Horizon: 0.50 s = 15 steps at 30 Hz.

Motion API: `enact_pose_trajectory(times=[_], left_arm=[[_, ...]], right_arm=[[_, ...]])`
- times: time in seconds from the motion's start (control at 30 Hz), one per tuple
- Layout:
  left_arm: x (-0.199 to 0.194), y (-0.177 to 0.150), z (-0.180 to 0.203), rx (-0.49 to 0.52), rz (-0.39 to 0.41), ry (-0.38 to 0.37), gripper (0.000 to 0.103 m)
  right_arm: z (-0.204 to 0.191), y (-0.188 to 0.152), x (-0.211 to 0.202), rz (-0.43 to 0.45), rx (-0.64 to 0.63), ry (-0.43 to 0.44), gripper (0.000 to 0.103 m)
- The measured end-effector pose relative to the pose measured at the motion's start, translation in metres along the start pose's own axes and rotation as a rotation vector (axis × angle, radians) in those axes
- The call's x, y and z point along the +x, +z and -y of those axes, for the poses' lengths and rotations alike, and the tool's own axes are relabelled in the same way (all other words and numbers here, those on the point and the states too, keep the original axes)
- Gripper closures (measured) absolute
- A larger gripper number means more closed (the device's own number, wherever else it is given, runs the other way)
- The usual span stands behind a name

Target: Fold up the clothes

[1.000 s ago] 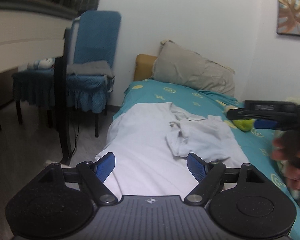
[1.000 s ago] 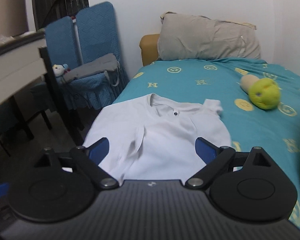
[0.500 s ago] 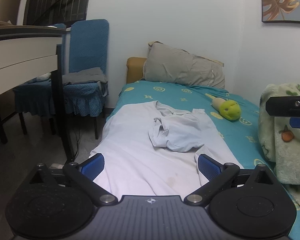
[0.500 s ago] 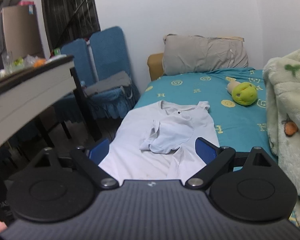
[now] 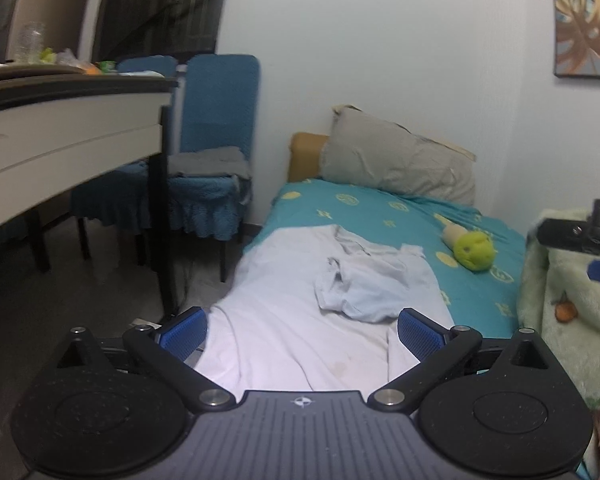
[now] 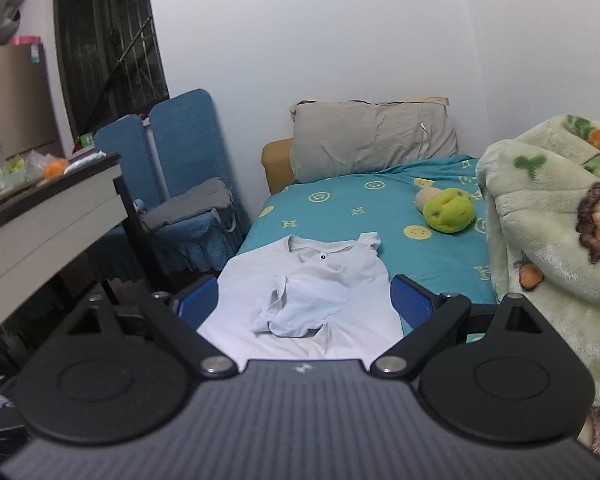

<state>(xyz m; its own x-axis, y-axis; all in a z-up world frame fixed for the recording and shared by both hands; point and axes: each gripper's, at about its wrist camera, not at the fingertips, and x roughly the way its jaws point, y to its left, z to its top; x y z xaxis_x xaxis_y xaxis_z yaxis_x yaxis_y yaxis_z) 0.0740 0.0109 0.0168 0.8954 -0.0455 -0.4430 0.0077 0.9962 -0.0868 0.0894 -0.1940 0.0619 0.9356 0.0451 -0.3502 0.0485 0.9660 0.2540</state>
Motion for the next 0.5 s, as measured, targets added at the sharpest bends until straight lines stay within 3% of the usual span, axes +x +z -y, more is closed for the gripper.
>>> enact_pose_trajectory(times=[0.23,0.33,0.5], left_arm=[[-0.019,0.021,0.013,-0.039,0.0,0.063,0.0],[-0.014,0.043,0.013,-0.128,-0.043,0.067,0.0],[0.028,0.067,-0.019,-0.386,-0.114,-0.026,0.0]], right_arm=[[0.031,0.009,0.0,-0.003,0.1,0.031,0.009],[0.046,0.005,0.005,-0.017,0.152,0.048,0.009],[0.058,-0.014,0.026,-0.034,0.122,0.085,0.009]])
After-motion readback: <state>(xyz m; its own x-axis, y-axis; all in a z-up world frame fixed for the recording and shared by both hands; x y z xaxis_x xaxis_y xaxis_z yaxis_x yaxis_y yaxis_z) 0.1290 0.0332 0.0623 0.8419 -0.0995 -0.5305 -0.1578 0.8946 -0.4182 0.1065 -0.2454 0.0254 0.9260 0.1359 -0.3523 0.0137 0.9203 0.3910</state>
